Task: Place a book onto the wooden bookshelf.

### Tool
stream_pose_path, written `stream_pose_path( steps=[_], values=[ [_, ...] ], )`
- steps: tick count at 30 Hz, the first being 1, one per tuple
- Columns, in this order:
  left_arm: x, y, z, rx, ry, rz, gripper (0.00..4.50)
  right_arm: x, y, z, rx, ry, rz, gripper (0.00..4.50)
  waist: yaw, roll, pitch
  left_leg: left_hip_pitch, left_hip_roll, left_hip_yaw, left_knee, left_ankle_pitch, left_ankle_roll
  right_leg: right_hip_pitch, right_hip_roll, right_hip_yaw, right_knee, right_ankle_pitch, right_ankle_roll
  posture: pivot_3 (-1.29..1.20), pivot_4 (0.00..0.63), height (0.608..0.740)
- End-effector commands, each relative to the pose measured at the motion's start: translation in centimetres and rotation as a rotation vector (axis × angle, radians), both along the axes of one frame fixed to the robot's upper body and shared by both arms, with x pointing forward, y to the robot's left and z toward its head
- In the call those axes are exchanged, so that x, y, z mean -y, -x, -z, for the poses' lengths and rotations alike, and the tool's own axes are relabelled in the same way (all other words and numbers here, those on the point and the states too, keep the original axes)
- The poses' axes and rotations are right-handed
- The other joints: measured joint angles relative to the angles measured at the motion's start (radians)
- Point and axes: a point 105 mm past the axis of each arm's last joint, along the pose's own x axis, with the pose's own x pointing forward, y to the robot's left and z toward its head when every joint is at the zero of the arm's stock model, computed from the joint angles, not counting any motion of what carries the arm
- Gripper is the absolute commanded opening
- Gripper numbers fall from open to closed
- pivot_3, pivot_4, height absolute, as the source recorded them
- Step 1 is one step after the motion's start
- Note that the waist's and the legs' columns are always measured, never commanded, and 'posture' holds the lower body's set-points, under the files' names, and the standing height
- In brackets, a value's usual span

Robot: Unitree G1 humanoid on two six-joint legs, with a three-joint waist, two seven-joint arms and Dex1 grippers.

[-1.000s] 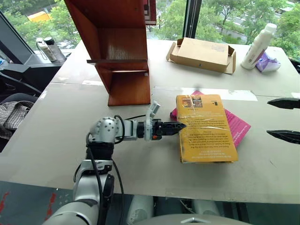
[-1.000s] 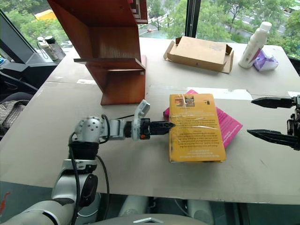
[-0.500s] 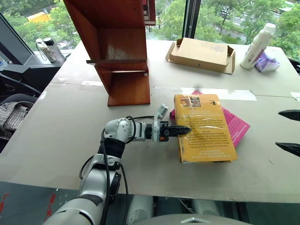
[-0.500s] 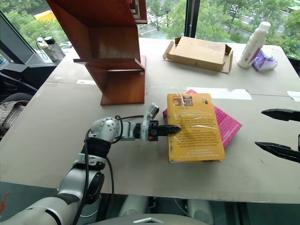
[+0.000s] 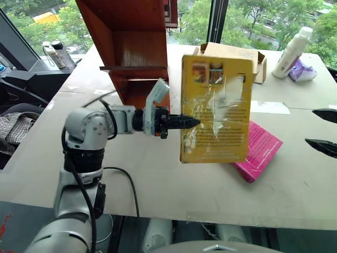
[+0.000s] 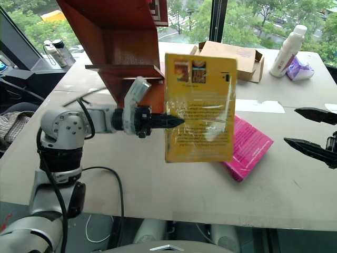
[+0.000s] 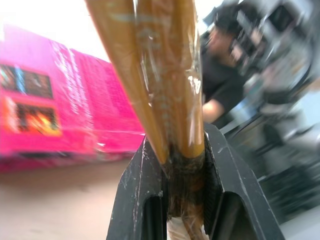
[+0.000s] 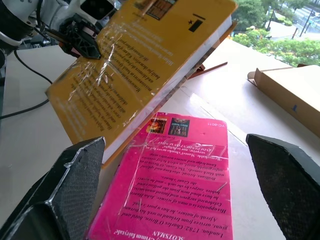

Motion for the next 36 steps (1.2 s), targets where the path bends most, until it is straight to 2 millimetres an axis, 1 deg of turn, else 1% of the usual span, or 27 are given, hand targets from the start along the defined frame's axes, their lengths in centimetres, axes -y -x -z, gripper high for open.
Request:
stream_pose_path(
  steps=[1, 2, 3, 4, 6, 8, 9, 11, 14, 17, 22, 25, 27, 30, 31, 33, 36],
  values=[
    [2.0, -0.6, -4.9, 0.531, -0.102, 0.043, 0.25, 1.1, -0.6, -0.5, 0.055, 0.012, 0.037, 4.50, 0.003, -0.001, 0.001, -0.001, 0.000, 0.000, 0.000, 0.000, 0.000, 0.000, 0.000, -0.001, 0.000, 0.000, 0.000, 0.00, 0.150, 0.733],
    [2.2, -0.7, -6.0, 0.644, -0.120, 0.052, 0.25, 1.4, -0.8, -0.7, 0.064, 0.007, 0.048, 4.50, 0.002, -0.001, 0.001, -0.001, -0.001, 0.000, 0.000, 0.000, 0.000, 0.000, 0.000, 0.000, -0.001, 0.000, 0.000, 0.00, 0.150, 0.733],
    [2.2, -0.4, -7.1, 0.725, -0.131, 0.078, 0.25, 1.7, -0.9, -0.9, 0.074, 0.007, 0.062, 4.50, 0.000, -0.001, 0.001, -0.001, -0.001, 0.000, 0.000, 0.000, 0.000, 0.000, 0.000, 0.000, -0.001, 0.000, 0.000, 0.00, 0.150, 0.733],
    [2.1, -0.2, -7.9, 0.777, -0.136, 0.094, 0.25, 1.9, -1.1, -1.0, 0.079, 0.008, 0.069, 4.50, -0.004, 0.000, 0.001, -0.001, -0.001, 0.001, -0.001, 0.000, 0.000, 0.000, 0.000, 0.001, -0.002, 0.000, 0.000, 0.00, 0.150, 0.733],
    [2.0, -0.4, -9.7, 0.927, -0.169, 0.073, 0.25, 2.3, -1.4, -1.3, 0.093, -0.002, 0.082, 4.50, -0.008, 0.000, 0.002, 0.000, 0.000, 0.001, -0.002, 0.000, 0.000, -0.001, 0.001, 0.004, -0.002, 0.000, 0.001, 0.00, 0.150, 0.733],
    [1.6, -0.6, -12.8, 1.208, -0.252, 0.029, 0.25, 2.7, -2.1, -1.3, 0.108, -0.013, 0.096, 4.50, -0.009, 0.000, 0.004, 0.001, -0.001, 0.000, -0.001, 0.000, 0.000, -0.001, 0.003, 0.005, -0.002, -0.001, 0.001, 0.00, 0.150, 0.733],
    [1.5, -0.7, -13.6, 1.295, -0.285, 0.025, 0.25, 2.8, -2.3, -1.3, 0.114, -0.020, 0.099, 4.50, -0.009, 0.000, 0.004, 0.000, -0.001, 0.000, -0.001, 0.000, 0.000, -0.001, 0.003, 0.005, -0.002, -0.001, 0.001, 0.00, 0.150, 0.733],
    [0.5, -1.2, -14.6, 1.438, -0.382, 0.007, 0.25, 2.6, -2.8, -1.2, 0.125, -0.030, 0.098, 4.50, -0.008, 0.000, 0.004, 0.001, -0.001, 0.001, -0.001, 0.000, 0.000, -0.002, 0.003, 0.006, -0.001, -0.001, 0.002, 0.00, 0.150, 0.733],
    [-1.0, -2.1, -15.3, 1.529, -0.491, -0.028, 0.25, 2.3, -3.3, -1.2, 0.136, -0.039, 0.093, 4.50, -0.008, 0.001, 0.004, 0.001, -0.001, 0.002, -0.001, 0.000, 0.000, -0.002, 0.003, 0.007, -0.001, -0.001, 0.002, 0.00, 0.150, 0.733],
    [-2.5, -2.6, -15.8, 1.527, -0.595, -0.087, 0.25, 2.4, -3.7, -1.5, 0.151, -0.046, 0.092, 4.50, -0.007, 0.001, 0.005, 0.000, 0.000, 0.002, -0.001, 0.000, 0.000, -0.003, 0.003, 0.006, 0.000, -0.001, 0.002, 0.00, 0.150, 0.733],
    [-8.0, -4.4, -15.9, 1.424, -0.898, -0.260, 0.25, 1.5, -4.5, -2.8, 0.212, -0.058, 0.064, 4.50, -0.014, 0.002, 0.005, 0.000, 0.000, 0.004, -0.001, 0.000, 0.000, -0.004, 0.003, 0.009, 0.000, -0.001, 0.003, 0.00, 0.150, 0.733],
    [-10.7, -5.2, -15.4, 1.344, -1.028, -0.339, 0.25, 0.5, -4.9, -3.8, 0.254, -0.078, 0.033, 4.50, -0.014, 0.002, 0.006, 0.000, 0.000, 0.004, -0.001, 0.000, 0.000, -0.005, 0.003, 0.008, 0.001, -0.001, 0.003, 0.00, 0.150, 0.733],
    [-12.4, -5.6, -14.2, 1.248, -1.129, -0.360, 0.25, -0.2, -5.1, -4.5, 0.284, -0.093, 0.011, 4.50, -0.012, 0.002, 0.006, 0.000, 0.000, 0.004, -0.001, 0.000, 0.000, -0.005, 0.003, 0.008, 0.002, -0.002, 0.004, 0.00, 0.150, 0.733],
    [-14.0, -6.2, -12.4, 1.142, -1.247, -0.360, 0.25, -1.2, -5.0, -5.5, 0.321, -0.124, -0.012, 4.50, -0.006, 0.002, 0.007, 0.000, 0.000, 0.005, 0.000, 0.000, 0.000, -0.005, 0.003, 0.008, 0.002, -0.002, 0.004, 0.00, 0.150, 0.733],
    [-14.5, -6.3, -11.5, 1.090, -1.284, -0.347, 0.25, -1.7, -5.0, -5.6, 0.324, -0.128, -0.016, 4.50, -0.005, 0.002, 0.006, 0.000, 0.001, 0.005, 0.000, 0.000, 0.000, -0.005, 0.003, 0.007, 0.002, -0.001, 0.003, 0.00, 0.150, 0.733],
    [-15.1, -6.3, -10.4, 1.036, -1.332, -0.315, 0.25, -2.1, -4.8, -5.7, 0.327, -0.134, -0.015, 4.50, -0.007, 0.003, 0.006, 0.000, 0.001, 0.005, 0.000, 0.000, 0.000, -0.005, 0.003, 0.008, 0.003, -0.001, 0.003, 0.00, 0.150, 0.733],
    [-15.3, -6.9, -8.8, 0.982, -1.365, -0.286, 0.25, -2.7, -4.4, -5.8, 0.339, -0.151, -0.011, 4.50, -0.012, 0.005, 0.005, 0.002, 0.001, 0.005, 0.000, 0.000, 0.000, -0.004, 0.003, 0.008, 0.005, -0.001, 0.003, 0.00, 0.150, 0.733]
  ],
)
